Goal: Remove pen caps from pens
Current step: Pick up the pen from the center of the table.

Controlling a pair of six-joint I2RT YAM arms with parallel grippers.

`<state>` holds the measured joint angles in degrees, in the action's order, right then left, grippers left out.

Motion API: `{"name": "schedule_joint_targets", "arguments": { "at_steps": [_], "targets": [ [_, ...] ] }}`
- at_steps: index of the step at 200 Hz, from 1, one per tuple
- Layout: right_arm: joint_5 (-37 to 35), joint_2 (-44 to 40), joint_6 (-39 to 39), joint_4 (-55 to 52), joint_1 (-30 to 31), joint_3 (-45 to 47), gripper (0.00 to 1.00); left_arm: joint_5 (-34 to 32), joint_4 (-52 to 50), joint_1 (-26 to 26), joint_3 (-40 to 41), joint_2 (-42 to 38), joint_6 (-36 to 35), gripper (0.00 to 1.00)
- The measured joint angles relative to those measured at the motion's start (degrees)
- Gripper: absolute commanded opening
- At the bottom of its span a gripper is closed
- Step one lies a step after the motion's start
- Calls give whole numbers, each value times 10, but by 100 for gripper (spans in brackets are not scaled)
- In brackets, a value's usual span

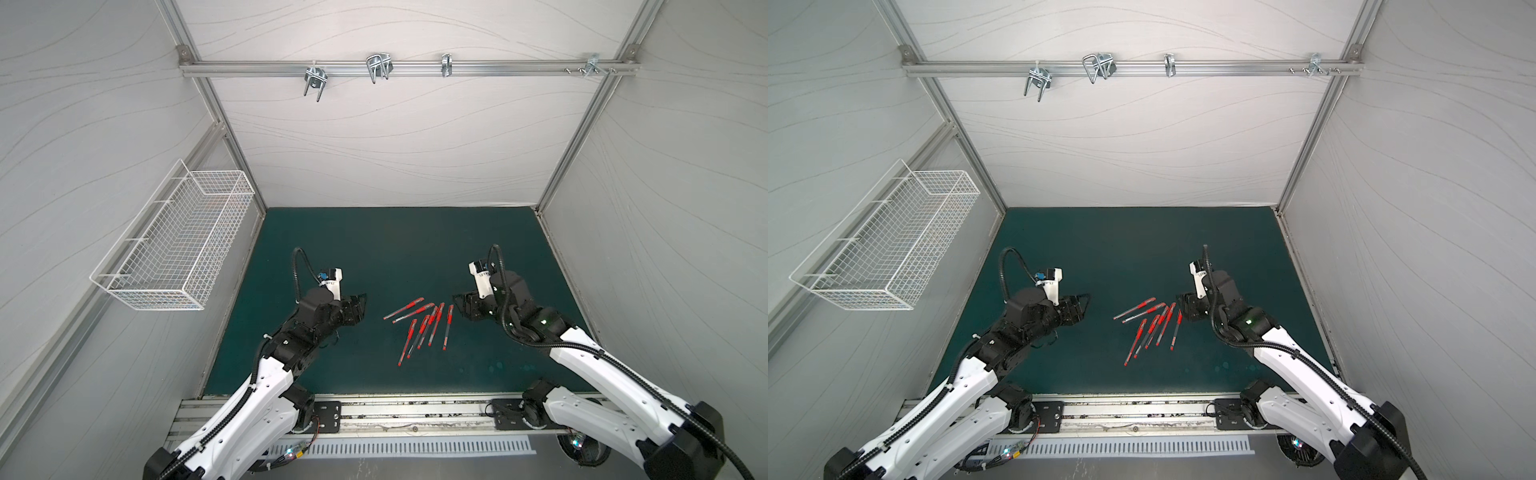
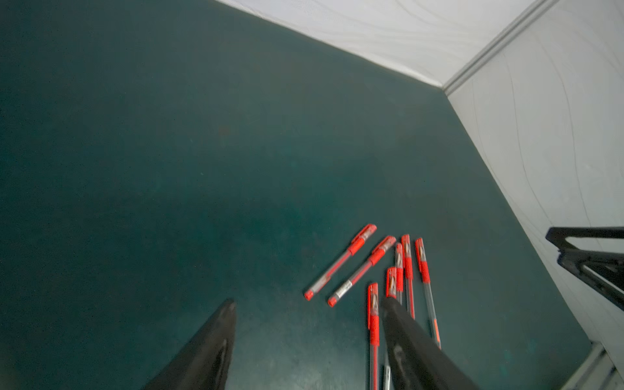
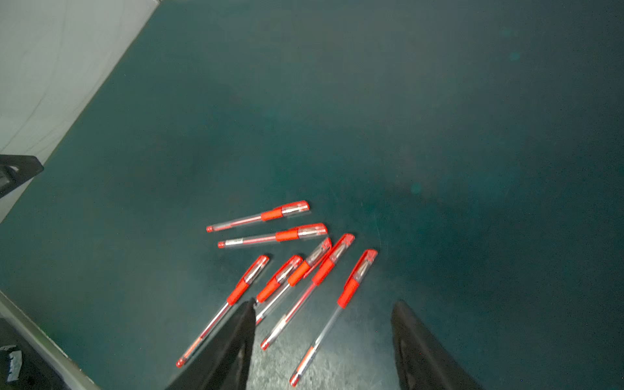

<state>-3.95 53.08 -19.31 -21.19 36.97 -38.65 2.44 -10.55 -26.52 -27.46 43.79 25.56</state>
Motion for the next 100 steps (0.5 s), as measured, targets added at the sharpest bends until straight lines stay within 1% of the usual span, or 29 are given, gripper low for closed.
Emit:
{"name": "schedule_joint_targets", "arguments": {
  "at_steps": [26, 55, 70, 84, 100],
  "targets": [
    [11, 0, -10, -12, 0, 24, 65, 9, 5, -26, -9, 74, -32, 64],
    [33, 1, -11, -17, -1, 26, 65, 11, 6, -63, -50, 173, -81, 63],
    [59, 1, -11, -17, -11, 26, 64, 13, 9, -76, -79, 221, -111, 62],
    [105, 0, -14, -13, -45, 30, 62, 15, 12, -83, -107, 263, -136, 59],
    [170, -4, -23, 2, -111, 45, 62, 18, 19, -86, -134, 305, -166, 53]
  ]
}}
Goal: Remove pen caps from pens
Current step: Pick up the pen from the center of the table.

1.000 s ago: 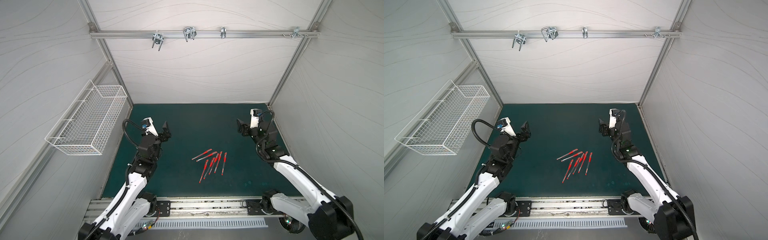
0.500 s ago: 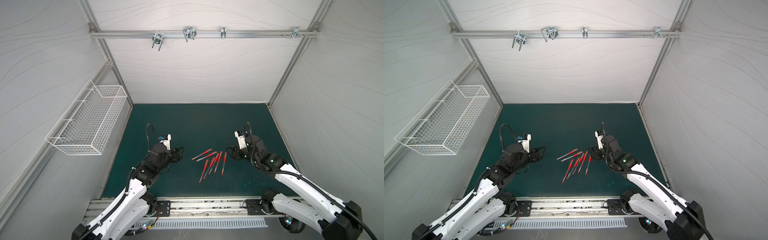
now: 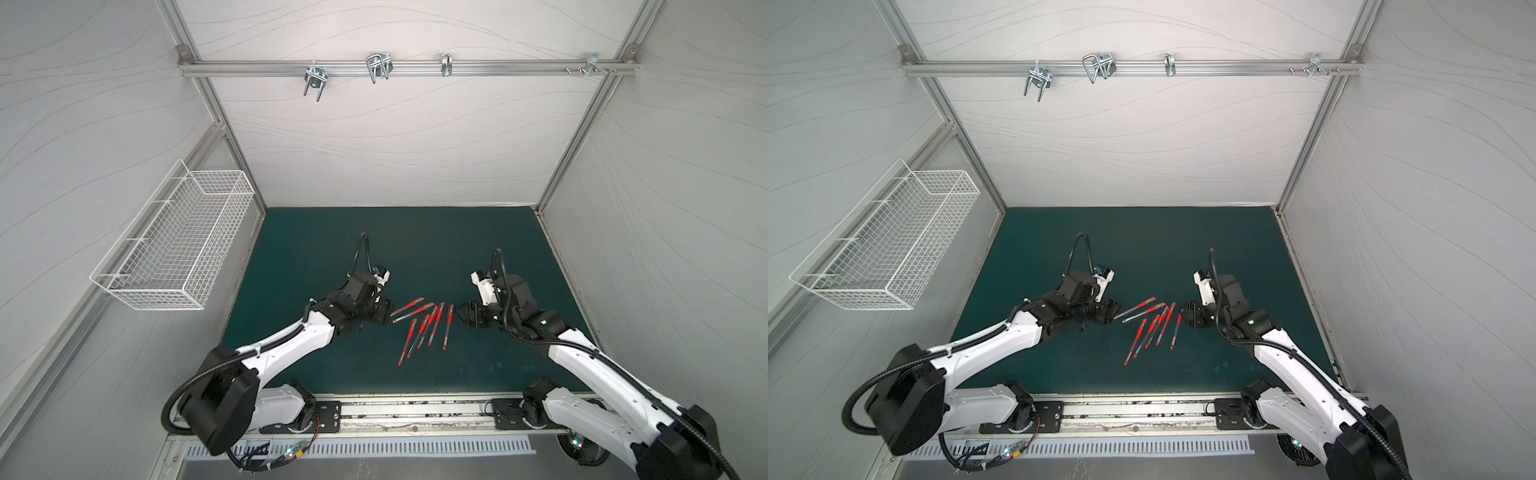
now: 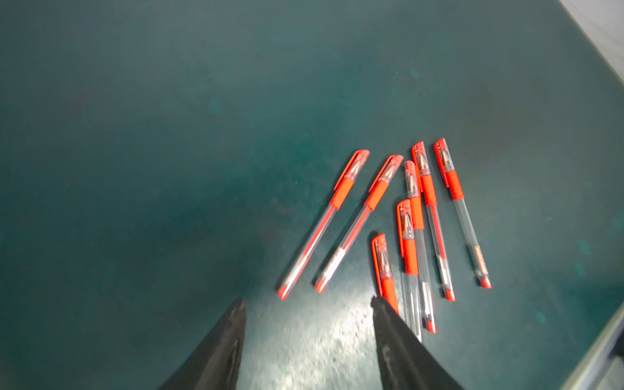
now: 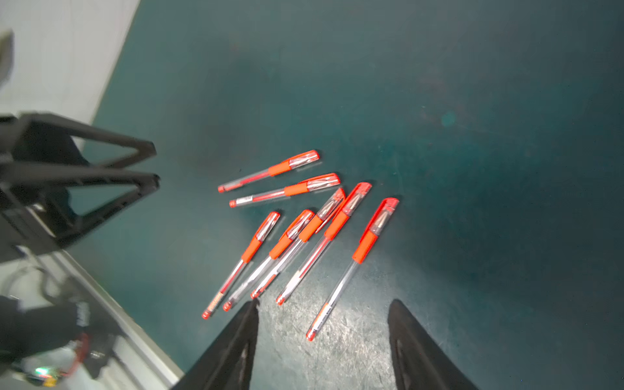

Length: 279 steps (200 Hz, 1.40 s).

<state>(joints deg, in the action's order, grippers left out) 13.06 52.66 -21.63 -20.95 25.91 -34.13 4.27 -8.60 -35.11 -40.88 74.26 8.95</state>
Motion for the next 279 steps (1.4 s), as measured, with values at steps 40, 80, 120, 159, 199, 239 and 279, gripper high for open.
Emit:
{"name": "schedule_joint_targets", "arguments": {
  "at_steps": [40, 80, 120, 159, 199, 239, 279],
  "targets": [
    [130, 0, -30, 30, -109, 38, 62, 16, 7, -2, -52, 86, -62, 51],
    [179, 8, -42, 49, -125, 41, 62, 38, 8, -2, -96, 161, -106, 51],
    [194, 9, -46, 57, -133, 41, 62, 52, 8, -2, -122, 224, -125, 49],
    [200, 15, -50, 61, -137, 41, 62, 57, 6, -2, -131, 256, -139, 42],
    [205, 28, -52, 66, -140, 41, 62, 56, 6, -2, -133, 262, -146, 40],
    [207, 28, -55, 70, -141, 41, 62, 54, 5, -7, -137, 268, -153, 37],
    [209, 28, -56, 72, -143, 41, 62, 49, 6, -17, -139, 273, -160, 34]
  ]
}}
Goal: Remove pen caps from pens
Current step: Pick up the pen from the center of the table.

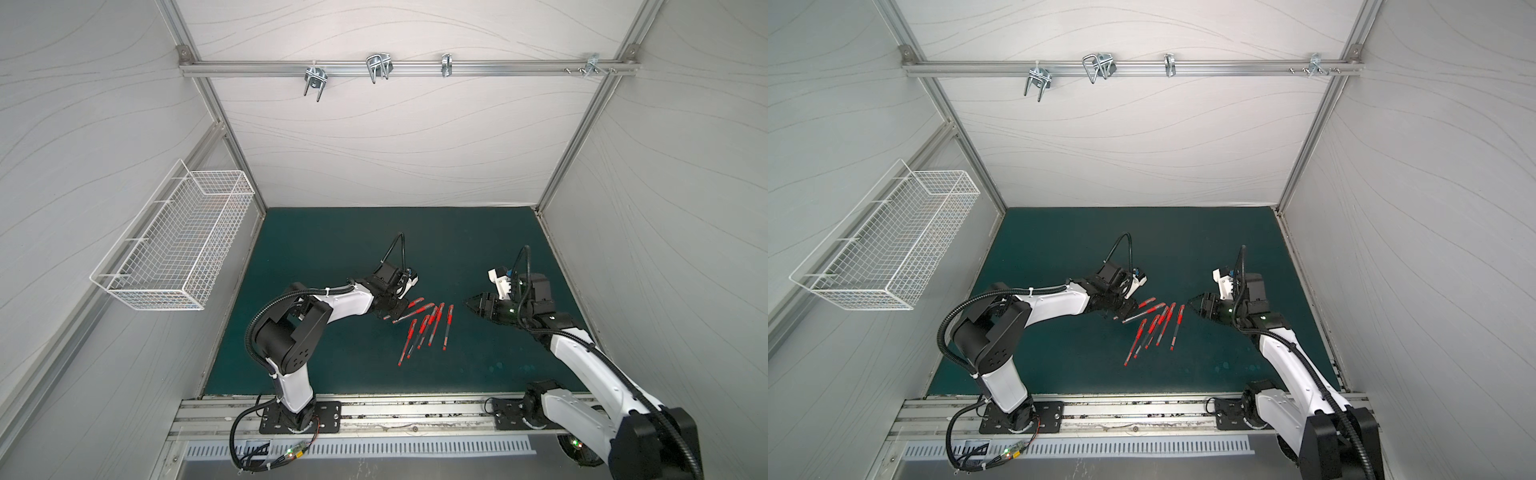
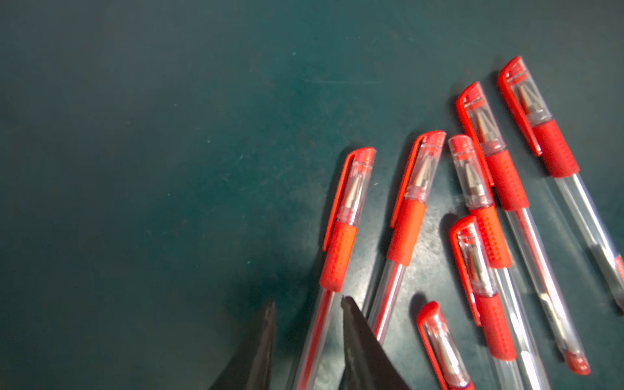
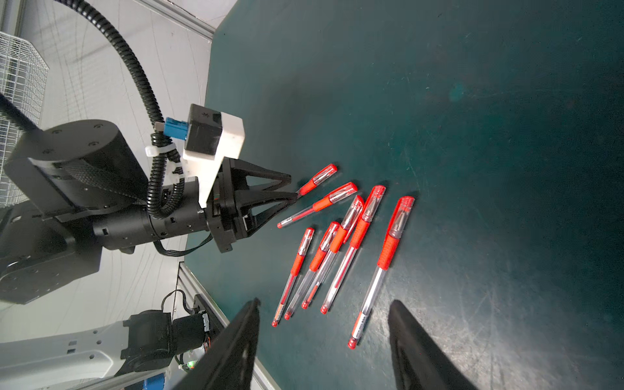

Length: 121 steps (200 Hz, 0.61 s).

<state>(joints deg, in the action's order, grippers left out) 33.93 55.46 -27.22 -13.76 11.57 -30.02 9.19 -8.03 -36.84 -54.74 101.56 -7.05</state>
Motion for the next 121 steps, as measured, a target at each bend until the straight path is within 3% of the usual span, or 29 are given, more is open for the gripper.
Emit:
{"name": "schedule_joint_targets", "arguments": {
  "at_steps": [60, 121],
  "targets": [
    [7, 0, 0, 0, -4, 0, 62, -24, -6, -19, -20, 23, -11, 25],
    [10, 0, 0, 3, -7, 5, 62, -58, -11, -37, -35, 35, -22, 27]
  ]
}}
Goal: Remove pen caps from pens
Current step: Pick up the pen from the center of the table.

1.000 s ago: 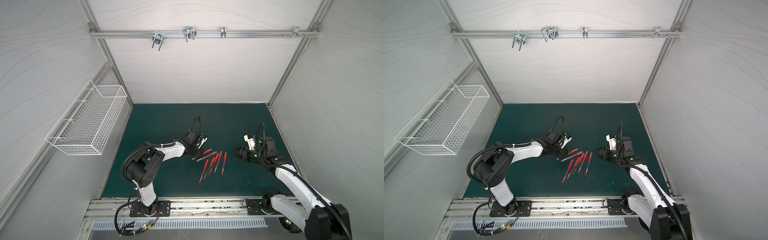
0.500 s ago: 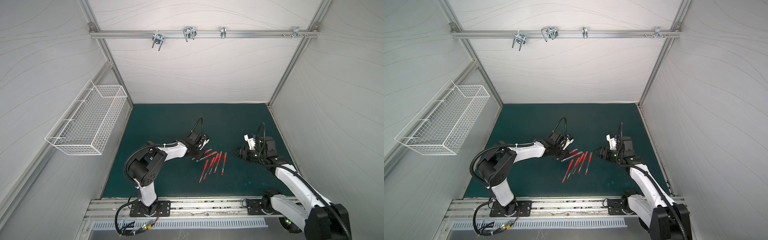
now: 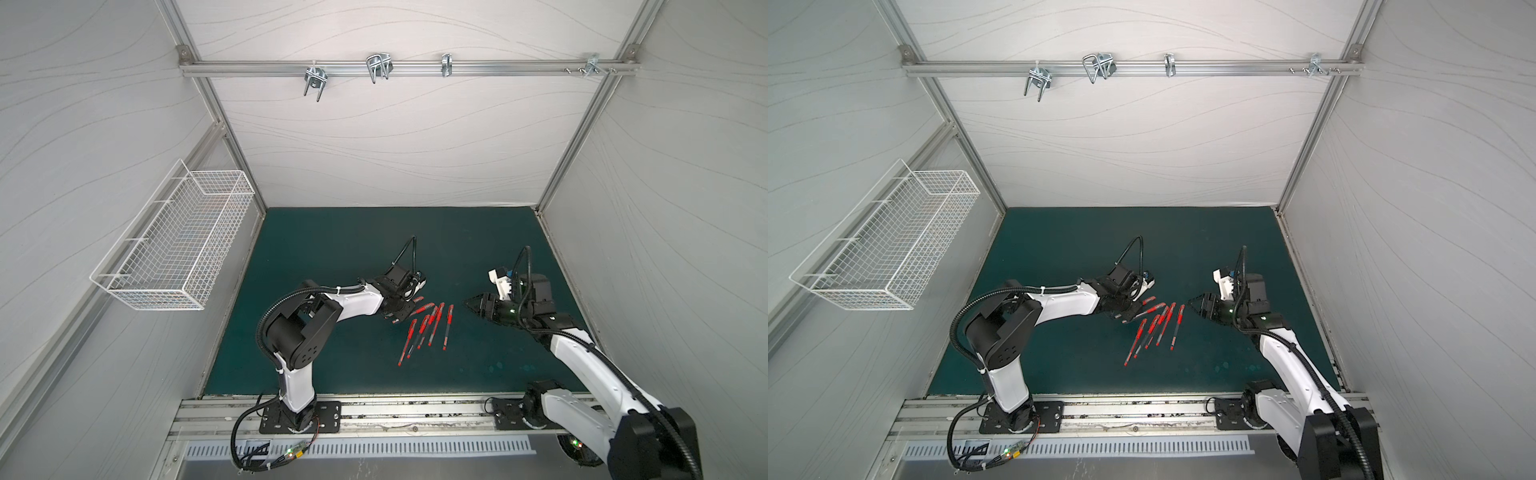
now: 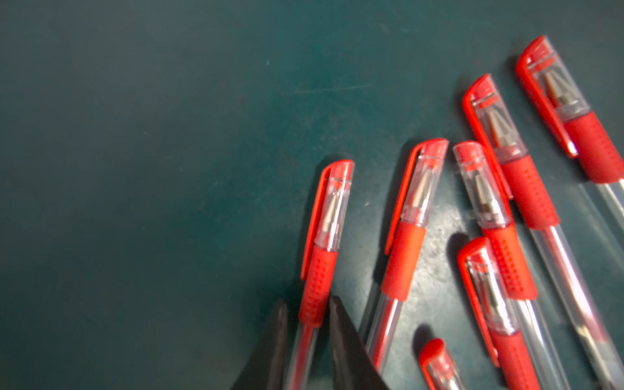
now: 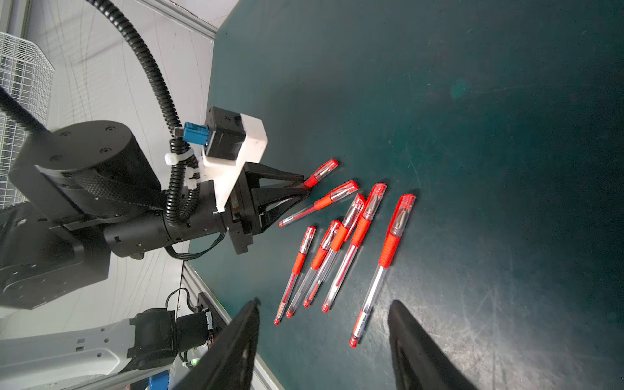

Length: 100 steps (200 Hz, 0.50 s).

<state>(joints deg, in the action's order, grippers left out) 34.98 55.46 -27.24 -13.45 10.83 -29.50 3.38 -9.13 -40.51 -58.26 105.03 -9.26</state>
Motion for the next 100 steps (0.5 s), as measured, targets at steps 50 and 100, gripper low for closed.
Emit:
{"name": "schedule_joint_targets", "arguments": {
  "at_steps": [50, 100],
  "targets": [
    [0, -1, 0, 0, -4, 3, 62, -20, -5, -7, -17, 13, -7, 12],
    [-10, -33, 0, -2, -5, 4, 62, -38, -5, -9, -21, 15, -5, 0]
  ]
}}
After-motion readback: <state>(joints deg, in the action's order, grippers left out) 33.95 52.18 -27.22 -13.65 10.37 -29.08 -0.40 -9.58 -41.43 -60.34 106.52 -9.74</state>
